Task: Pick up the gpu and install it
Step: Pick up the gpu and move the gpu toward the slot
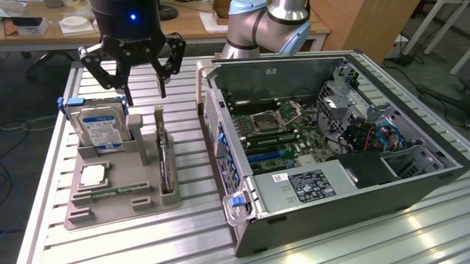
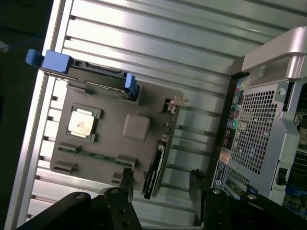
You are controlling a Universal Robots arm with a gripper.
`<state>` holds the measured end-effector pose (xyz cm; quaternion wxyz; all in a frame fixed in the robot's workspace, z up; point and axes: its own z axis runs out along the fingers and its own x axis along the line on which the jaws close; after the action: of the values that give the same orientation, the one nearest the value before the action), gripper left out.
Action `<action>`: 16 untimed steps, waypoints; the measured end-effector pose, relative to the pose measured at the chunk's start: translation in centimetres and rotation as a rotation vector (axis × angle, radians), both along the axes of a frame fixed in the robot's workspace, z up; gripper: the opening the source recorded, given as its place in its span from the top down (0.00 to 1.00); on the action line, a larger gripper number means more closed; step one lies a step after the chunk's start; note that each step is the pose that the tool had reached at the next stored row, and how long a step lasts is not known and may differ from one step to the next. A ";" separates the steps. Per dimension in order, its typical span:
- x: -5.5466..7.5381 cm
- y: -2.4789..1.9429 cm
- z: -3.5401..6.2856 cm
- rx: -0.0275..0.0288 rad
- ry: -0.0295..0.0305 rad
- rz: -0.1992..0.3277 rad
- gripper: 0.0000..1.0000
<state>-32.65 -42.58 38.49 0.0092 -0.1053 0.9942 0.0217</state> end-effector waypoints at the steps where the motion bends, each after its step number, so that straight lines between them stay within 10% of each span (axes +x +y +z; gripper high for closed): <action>1: 0.0 -0.01 -0.01 0.0000 0.0000 0.003 0.41; 16: 0.0 -0.16 -0.20 0.0000 0.0000 0.048 0.41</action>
<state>-32.65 -42.73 38.29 0.0087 -0.1289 0.9914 0.0219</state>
